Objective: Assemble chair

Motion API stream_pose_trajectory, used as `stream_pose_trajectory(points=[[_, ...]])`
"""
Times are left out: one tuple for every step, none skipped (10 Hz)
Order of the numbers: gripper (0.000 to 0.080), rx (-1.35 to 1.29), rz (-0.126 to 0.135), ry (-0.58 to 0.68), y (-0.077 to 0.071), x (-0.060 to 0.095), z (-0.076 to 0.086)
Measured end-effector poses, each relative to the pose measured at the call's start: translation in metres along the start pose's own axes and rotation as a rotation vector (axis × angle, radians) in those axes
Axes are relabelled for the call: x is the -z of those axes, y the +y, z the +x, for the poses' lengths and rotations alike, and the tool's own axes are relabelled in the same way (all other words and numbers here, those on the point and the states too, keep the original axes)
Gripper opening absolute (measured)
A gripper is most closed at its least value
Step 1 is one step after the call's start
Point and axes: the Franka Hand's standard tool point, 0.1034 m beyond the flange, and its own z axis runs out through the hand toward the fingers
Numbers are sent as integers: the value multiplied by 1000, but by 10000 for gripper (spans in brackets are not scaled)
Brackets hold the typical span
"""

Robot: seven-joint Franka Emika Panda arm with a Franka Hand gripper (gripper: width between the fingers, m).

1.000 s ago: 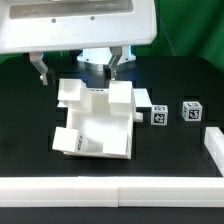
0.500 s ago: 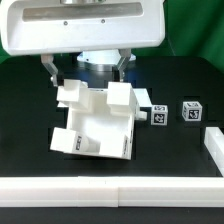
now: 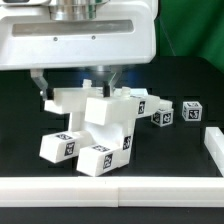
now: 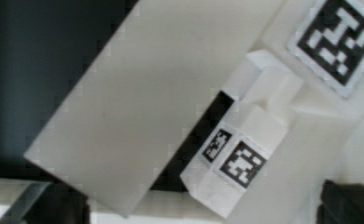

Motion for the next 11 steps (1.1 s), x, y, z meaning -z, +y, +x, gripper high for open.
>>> stream_pose_trajectory(points=[[649, 5, -5, 1, 9, -4, 4], [649, 15, -9, 10, 17, -3, 9], [649, 25, -11, 17, 22, -3, 10], [649, 23, -13, 18, 26, -3, 10], [649, 22, -13, 18, 27, -2, 10], [649, 18, -13, 18, 27, -2, 9], [649, 8, -12, 18, 26, -1, 9], [649, -24, -6, 14, 21, 3, 7], [649, -54, 10, 6, 10, 14, 1], [649, -72, 20, 9, 1, 25, -3], [649, -93, 31, 17, -12, 38, -6]])
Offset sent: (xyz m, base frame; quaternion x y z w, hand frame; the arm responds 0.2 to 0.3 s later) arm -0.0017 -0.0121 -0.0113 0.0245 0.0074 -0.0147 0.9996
